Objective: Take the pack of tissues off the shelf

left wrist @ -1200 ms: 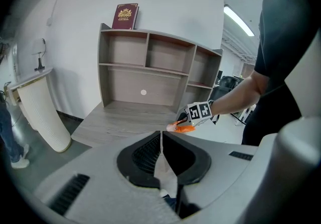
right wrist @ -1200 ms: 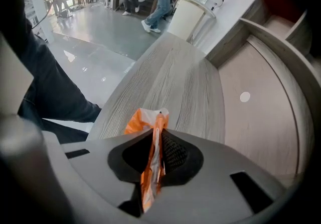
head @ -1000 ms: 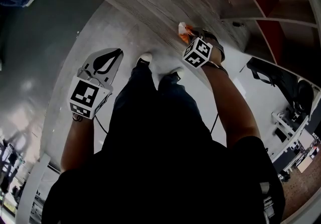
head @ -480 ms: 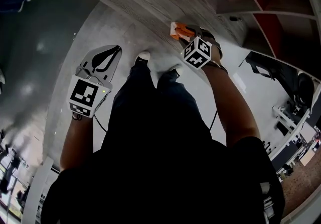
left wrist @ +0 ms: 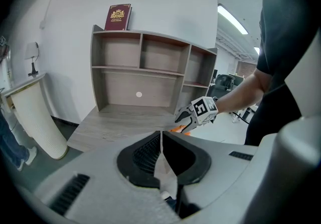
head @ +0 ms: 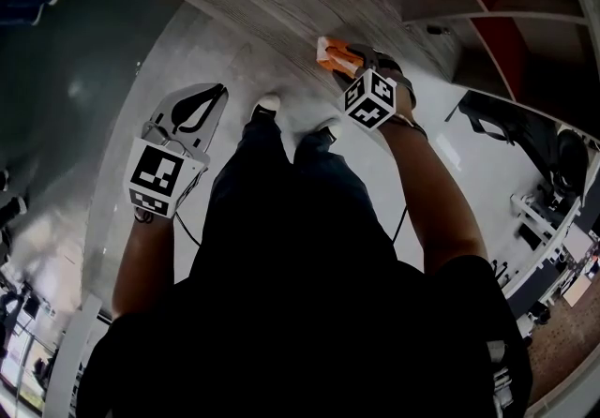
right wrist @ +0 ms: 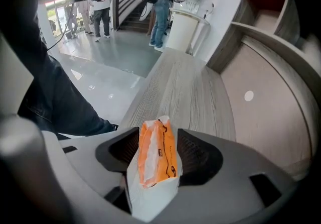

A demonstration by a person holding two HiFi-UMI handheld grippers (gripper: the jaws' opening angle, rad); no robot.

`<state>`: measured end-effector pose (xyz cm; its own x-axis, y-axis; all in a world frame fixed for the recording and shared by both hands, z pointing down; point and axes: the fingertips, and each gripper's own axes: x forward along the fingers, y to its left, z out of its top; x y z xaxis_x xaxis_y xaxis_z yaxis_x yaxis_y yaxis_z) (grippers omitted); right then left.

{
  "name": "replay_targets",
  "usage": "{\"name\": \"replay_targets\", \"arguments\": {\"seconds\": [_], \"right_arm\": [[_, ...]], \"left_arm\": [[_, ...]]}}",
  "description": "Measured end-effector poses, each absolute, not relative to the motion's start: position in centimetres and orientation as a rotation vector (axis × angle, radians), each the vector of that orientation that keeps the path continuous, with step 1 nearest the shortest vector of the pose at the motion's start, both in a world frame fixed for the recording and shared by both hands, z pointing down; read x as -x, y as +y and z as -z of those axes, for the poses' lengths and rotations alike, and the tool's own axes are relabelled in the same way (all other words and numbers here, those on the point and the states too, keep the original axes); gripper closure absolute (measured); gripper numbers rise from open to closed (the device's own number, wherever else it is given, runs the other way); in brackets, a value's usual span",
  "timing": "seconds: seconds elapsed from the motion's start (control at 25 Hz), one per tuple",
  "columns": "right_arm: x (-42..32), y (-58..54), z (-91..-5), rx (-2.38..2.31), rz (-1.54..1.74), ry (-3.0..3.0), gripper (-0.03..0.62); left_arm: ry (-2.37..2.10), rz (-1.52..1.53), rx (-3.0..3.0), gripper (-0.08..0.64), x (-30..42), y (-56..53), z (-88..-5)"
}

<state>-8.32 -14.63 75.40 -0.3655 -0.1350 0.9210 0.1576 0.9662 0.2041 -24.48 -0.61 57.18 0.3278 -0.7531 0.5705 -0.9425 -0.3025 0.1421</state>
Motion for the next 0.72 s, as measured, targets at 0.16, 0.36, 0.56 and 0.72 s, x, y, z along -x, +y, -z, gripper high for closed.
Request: {"name": "replay_targets", "arguments": {"seconds": [0.16,0.36,0.56,0.72], "right_arm": [[8.3,-14.4,-75.5,0.006,0.305,-1.915,0.347],[7.9,-14.4,-75.6,-0.014,0.289,-1.901,0.347],[7.3,-14.8,-75.3,-0.063,0.227,-1.905,0.347],[6.8,-15.1,-74.9,-0.099,0.199,-1.905,0.371]], "left_arm": [[-1.516,-0.543,-2.168,0.532,24.5,-0.4,-56.8],[-1.508,-0.537,-2.177,0.532,24.2,-0.4,-56.8],[-1.495,-0.535,-2.202,0.532,23.6,-0.5,-56.3],[-1.476,-0.543,-2.217,0.532,23.2,-0.7,-56.4]]}}
